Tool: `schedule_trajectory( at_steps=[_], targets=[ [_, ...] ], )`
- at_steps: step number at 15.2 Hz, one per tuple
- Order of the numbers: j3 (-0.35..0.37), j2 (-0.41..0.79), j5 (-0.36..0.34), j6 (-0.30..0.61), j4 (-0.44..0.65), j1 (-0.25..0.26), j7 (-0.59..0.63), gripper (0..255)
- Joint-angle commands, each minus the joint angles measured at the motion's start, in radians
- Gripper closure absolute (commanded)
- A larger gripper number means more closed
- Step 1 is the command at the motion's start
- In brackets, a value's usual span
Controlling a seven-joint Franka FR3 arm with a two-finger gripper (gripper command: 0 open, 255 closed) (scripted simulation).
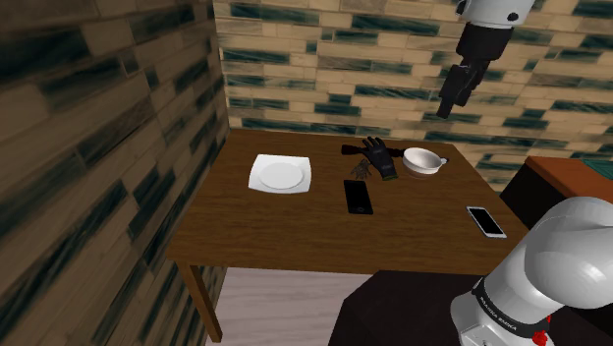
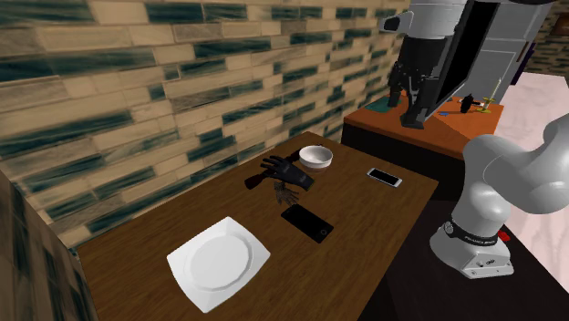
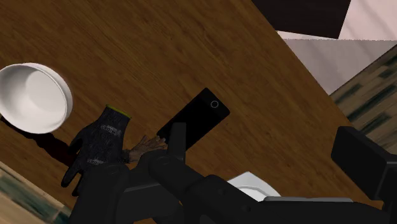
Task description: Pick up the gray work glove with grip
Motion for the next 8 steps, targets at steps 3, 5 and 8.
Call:
schedule_trajectory(
  at_steps=[3,5,8],
  targets=[
    [-0.023,0.034,-0.001,0.070,-0.023,-0.014,0.005,0],
    [-0.046,0.074,-0.001,0.140,-0.041,-0.027,0.010,0],
    [-0.082,0.141,0.003,0.243,-0.059,-0.045,0.015,0]
  ],
)
